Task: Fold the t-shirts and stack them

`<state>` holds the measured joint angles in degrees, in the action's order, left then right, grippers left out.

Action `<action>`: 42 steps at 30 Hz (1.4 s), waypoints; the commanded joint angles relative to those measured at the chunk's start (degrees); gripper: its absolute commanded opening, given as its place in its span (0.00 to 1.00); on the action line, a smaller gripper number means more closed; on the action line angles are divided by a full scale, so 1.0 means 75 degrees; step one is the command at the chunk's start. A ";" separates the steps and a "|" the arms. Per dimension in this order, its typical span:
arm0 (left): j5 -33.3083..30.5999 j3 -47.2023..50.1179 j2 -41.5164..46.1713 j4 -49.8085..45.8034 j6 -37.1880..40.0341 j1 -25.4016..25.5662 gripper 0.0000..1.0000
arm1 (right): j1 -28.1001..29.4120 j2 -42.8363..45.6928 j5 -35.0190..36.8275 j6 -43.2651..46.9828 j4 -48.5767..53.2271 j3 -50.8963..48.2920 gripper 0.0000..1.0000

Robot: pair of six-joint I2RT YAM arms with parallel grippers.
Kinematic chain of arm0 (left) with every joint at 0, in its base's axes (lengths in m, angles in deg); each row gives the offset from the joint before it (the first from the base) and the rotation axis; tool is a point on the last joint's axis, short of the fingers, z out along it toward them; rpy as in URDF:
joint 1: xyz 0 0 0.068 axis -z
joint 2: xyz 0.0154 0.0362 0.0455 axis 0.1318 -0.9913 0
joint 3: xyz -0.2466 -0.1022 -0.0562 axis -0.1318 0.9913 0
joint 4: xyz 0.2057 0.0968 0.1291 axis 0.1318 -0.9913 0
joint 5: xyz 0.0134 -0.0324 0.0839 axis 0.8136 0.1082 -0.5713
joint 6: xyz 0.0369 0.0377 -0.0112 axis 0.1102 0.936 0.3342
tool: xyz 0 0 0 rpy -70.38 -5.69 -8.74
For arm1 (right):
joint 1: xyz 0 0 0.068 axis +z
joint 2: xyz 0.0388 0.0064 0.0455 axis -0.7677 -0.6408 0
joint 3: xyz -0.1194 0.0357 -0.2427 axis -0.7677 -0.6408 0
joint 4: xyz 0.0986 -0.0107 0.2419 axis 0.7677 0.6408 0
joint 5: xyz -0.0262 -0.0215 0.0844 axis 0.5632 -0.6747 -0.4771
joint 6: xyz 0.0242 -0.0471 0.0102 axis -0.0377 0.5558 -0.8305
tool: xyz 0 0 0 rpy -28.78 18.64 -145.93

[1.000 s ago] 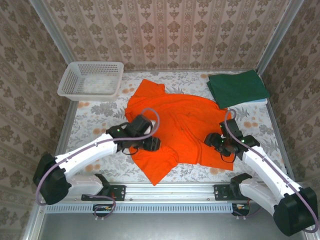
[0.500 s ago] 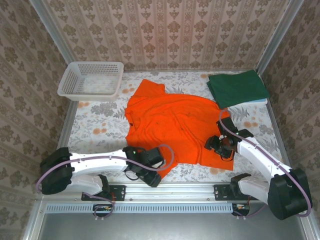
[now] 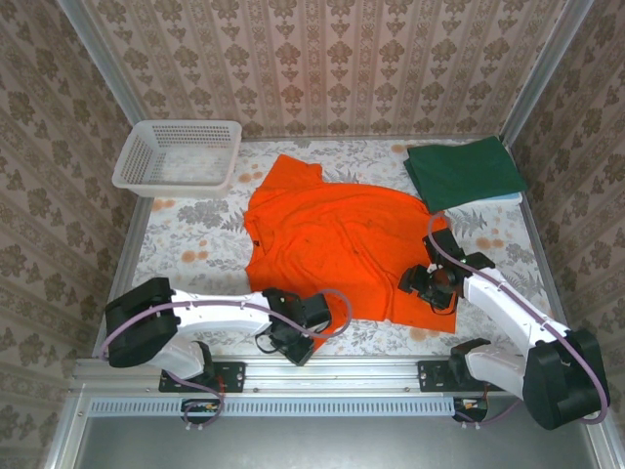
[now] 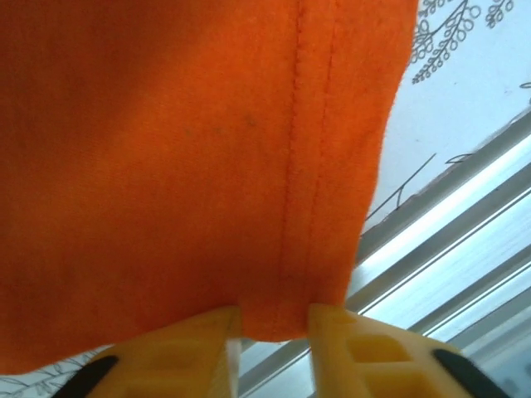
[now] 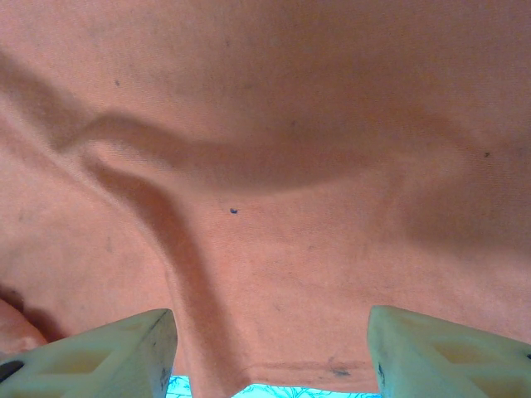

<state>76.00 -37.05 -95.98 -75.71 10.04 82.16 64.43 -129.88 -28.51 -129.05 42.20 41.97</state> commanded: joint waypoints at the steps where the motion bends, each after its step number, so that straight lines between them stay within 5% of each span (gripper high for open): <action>1: -0.0302 -0.0120 -0.0063 -0.0090 -0.0023 0.0063 0.18 | -0.0070 0.0077 0.0024 0.0077 0.0011 0.0003 0.64; 8: -0.0485 0.0042 0.0214 -0.0040 -0.0127 0.0006 0.01 | -0.0135 0.0059 0.0108 0.0013 0.0104 0.0061 0.64; 16: -0.0643 0.0215 0.1555 0.0078 -0.0178 -0.0526 0.00 | -0.0186 0.0089 0.0169 -0.0124 0.0317 0.0171 0.64; 26: -0.0414 -0.0051 0.3601 0.0461 0.0252 -0.2400 0.00 | -0.0991 0.0184 0.0174 -0.0561 0.0570 0.0022 0.60; 35: -0.0927 -0.1161 0.3714 0.1238 0.0286 -0.4477 0.00 | -0.2718 0.0624 -0.0045 -0.1126 0.1056 -0.0395 0.55; 39: -0.1409 -0.1643 0.3494 0.1116 0.0536 -0.5247 0.00 | -0.2800 0.0451 0.0071 -0.1113 0.1504 -0.0306 0.53; 42: -0.0869 -0.1364 0.3435 0.1645 0.0107 -0.6332 0.00 | -0.2793 0.0157 0.0021 -0.0981 0.1913 -0.0171 0.50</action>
<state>68.76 -48.02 -69.47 -65.92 11.62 39.58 43.64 -127.21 -28.14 -135.96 50.68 40.00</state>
